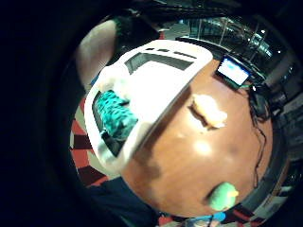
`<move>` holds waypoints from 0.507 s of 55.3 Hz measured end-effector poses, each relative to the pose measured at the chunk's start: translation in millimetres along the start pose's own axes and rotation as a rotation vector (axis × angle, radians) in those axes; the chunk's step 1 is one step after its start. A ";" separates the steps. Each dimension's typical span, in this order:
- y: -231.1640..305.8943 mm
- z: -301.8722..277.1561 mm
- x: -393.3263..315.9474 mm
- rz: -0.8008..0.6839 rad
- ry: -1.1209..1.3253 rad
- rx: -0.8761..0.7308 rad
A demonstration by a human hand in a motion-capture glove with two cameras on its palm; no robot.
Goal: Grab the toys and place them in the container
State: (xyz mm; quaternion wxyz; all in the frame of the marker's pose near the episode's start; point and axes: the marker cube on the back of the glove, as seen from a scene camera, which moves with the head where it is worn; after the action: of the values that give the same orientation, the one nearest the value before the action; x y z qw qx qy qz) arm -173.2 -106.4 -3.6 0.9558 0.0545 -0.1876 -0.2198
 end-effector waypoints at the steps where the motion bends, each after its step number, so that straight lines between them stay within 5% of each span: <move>1: 7.7 -2.6 -0.9 0.011 0.021 -0.010; 13: 96.0 -36.2 38.3 0.213 0.292 -0.213; 28: 180.3 -39.3 127.0 0.752 0.691 -0.380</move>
State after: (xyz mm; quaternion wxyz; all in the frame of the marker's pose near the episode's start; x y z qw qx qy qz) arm 19.7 0.2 36.3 0.9675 -0.1208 0.1740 0.1379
